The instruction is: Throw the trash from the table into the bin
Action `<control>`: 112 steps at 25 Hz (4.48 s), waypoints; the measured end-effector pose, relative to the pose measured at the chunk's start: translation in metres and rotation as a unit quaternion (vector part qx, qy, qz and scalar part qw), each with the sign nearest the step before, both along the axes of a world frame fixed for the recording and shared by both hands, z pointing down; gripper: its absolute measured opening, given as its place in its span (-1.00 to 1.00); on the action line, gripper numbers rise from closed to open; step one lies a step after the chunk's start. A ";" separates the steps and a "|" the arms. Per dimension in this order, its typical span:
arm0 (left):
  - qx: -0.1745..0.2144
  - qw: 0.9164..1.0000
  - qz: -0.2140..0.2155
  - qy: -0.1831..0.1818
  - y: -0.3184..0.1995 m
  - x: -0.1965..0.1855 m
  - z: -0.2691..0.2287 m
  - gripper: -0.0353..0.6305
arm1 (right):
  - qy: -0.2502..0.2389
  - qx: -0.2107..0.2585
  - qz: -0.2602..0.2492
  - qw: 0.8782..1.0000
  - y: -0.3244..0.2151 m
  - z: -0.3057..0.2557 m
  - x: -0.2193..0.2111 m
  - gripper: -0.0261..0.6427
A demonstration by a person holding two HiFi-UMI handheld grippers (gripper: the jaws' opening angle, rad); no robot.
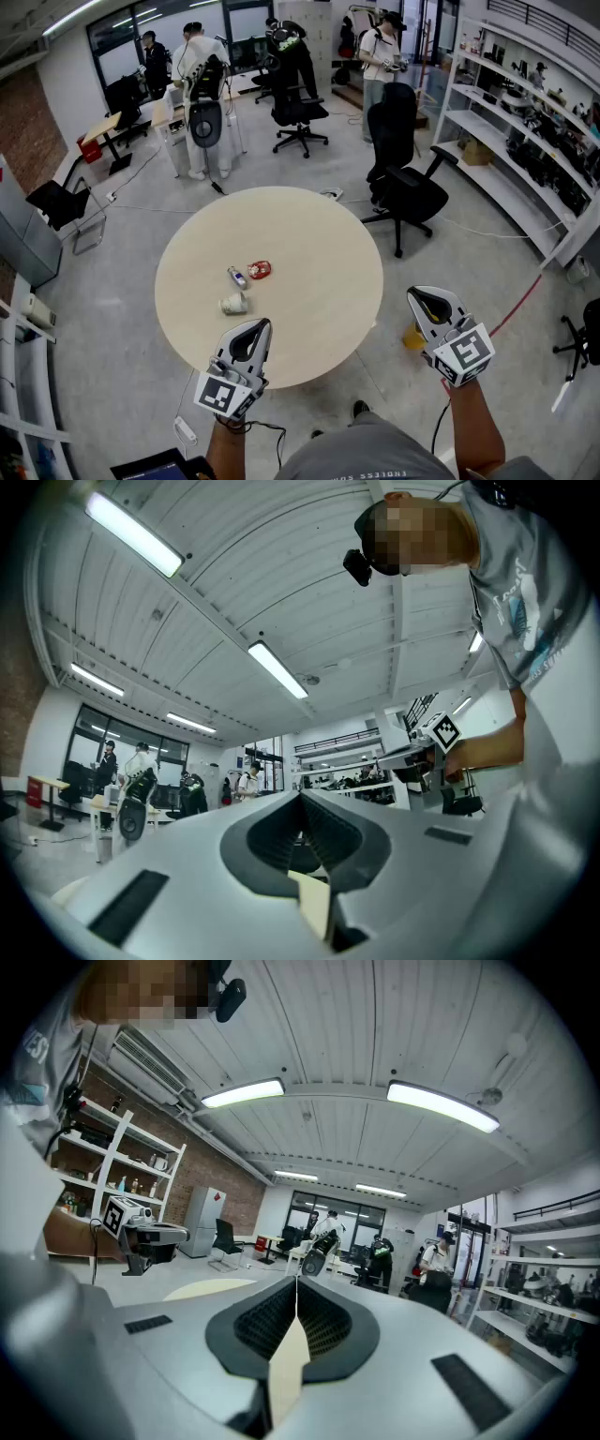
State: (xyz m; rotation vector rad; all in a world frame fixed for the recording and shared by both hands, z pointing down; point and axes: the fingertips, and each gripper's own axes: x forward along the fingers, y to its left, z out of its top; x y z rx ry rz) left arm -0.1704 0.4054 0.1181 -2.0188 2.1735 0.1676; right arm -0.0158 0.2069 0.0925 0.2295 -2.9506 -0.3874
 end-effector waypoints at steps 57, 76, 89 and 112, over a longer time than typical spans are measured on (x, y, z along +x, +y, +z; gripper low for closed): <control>-0.140 0.926 -0.290 0.197 0.032 -0.278 0.272 -0.79 | 0.327 -0.020 -0.459 0.826 0.159 0.428 -0.523 0.11; -0.074 0.960 -0.259 0.073 0.094 -0.175 0.132 -0.79 | 0.177 0.015 -0.385 0.905 0.172 0.192 -0.402 0.11; -0.030 0.990 -0.135 -0.017 0.075 -0.056 0.048 -0.79 | 0.086 0.051 -0.253 0.962 0.131 0.062 -0.221 0.11; -0.051 0.962 0.261 -0.053 -0.329 0.238 0.094 -0.79 | 0.102 -0.028 0.108 0.989 -0.203 0.125 0.172 0.11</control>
